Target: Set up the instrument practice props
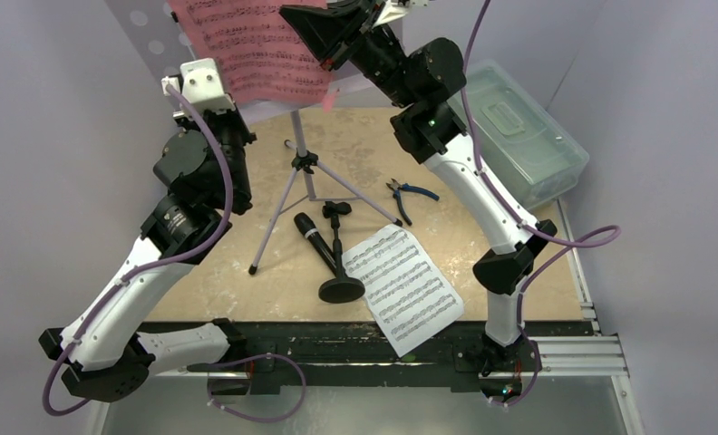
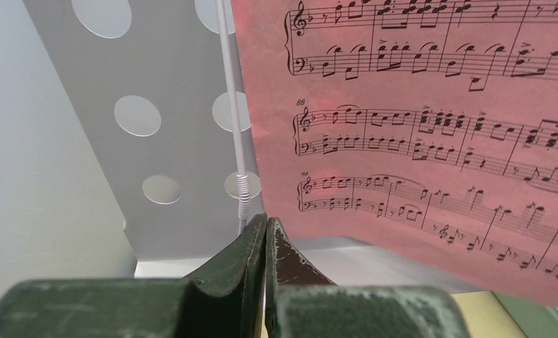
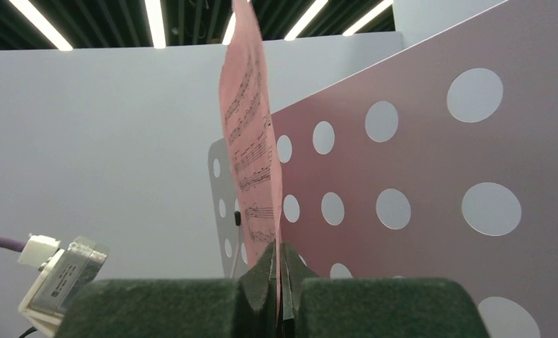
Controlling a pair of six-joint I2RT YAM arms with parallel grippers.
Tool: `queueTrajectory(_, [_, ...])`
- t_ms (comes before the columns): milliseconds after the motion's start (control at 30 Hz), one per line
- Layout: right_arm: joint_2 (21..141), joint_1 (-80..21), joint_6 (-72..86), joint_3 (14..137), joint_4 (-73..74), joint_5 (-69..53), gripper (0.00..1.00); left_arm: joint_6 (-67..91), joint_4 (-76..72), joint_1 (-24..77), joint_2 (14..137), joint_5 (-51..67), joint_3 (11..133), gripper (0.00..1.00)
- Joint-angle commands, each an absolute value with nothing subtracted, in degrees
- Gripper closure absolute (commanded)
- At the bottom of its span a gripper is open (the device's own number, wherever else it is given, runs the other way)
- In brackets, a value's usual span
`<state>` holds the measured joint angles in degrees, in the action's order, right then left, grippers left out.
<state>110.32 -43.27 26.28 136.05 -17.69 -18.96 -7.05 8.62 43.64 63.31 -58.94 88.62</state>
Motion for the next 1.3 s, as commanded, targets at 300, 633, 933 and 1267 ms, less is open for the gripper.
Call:
queueTrajectory(300, [106.02,-44.28,23.82,130.44,-22.05,-8.24,1.0,-14.61,-7.97,43.59,57.13,-52.94,80.47,1.0])
queueTrajectory(633, [106.58,-44.44,23.58,131.78,-21.81,-9.62,1.0,-12.13,-5.01,43.6,57.93,-51.09,82.05,0.97])
queueTrajectory(933, [105.17,-44.56,23.44,130.42,-23.16,-11.41,1.0,-2.94,10.95,43.64,62.79,-58.94,92.52,0.43])
queueTrajectory(1267, [106.21,-44.52,21.21,133.63,-19.32,-11.34,1.0,-0.55,18.49,43.6,66.35,-66.6,98.44,0.42])
